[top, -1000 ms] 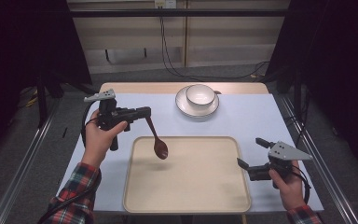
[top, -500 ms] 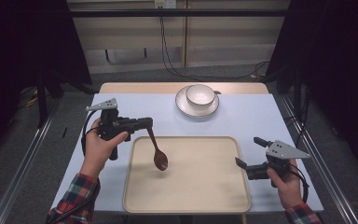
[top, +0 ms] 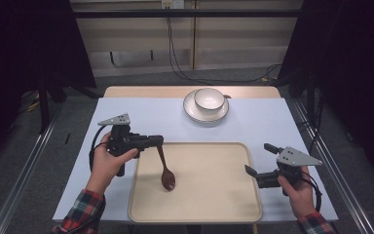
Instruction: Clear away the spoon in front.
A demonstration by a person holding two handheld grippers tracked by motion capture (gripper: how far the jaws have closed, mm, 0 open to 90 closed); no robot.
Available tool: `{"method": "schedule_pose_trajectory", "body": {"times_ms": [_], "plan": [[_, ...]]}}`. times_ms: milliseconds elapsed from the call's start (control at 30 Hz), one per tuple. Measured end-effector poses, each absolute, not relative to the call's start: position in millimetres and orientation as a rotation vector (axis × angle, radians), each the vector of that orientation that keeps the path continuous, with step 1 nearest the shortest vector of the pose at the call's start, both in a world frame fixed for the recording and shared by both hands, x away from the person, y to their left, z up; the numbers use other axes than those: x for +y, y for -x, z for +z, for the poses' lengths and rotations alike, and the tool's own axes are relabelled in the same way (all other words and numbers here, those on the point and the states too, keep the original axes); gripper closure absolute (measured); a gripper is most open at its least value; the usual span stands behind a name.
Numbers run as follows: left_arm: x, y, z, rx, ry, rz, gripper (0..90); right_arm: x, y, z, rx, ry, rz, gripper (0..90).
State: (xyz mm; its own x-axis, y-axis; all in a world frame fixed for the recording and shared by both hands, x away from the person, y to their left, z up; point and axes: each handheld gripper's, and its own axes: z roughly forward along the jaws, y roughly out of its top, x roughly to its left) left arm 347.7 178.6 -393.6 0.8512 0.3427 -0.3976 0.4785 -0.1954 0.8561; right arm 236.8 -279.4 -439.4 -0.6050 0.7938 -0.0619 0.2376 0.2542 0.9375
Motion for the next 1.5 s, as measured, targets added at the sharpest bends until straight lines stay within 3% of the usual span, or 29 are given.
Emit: {"method": "schedule_pose_trajectory", "body": {"times_ms": [567,1067,1500], "plan": [[173.1,-340.3,-413.9,0.625,-1.802,-0.161,80.7,-278.3,-237.3,-440.1,2.007,-0.923,1.351,0.7],[172.5,-336.1,-428.3,0.641,-1.821,-0.089,75.4,-275.3,-238.5,-439.7,2.015,-0.908,1.352,0.8],[164.3,-343.7,-433.5,0.623,-1.796,0.052,56.5,-276.1,-232.8,-437.8,2.001,-0.917,1.339,0.8]]}}
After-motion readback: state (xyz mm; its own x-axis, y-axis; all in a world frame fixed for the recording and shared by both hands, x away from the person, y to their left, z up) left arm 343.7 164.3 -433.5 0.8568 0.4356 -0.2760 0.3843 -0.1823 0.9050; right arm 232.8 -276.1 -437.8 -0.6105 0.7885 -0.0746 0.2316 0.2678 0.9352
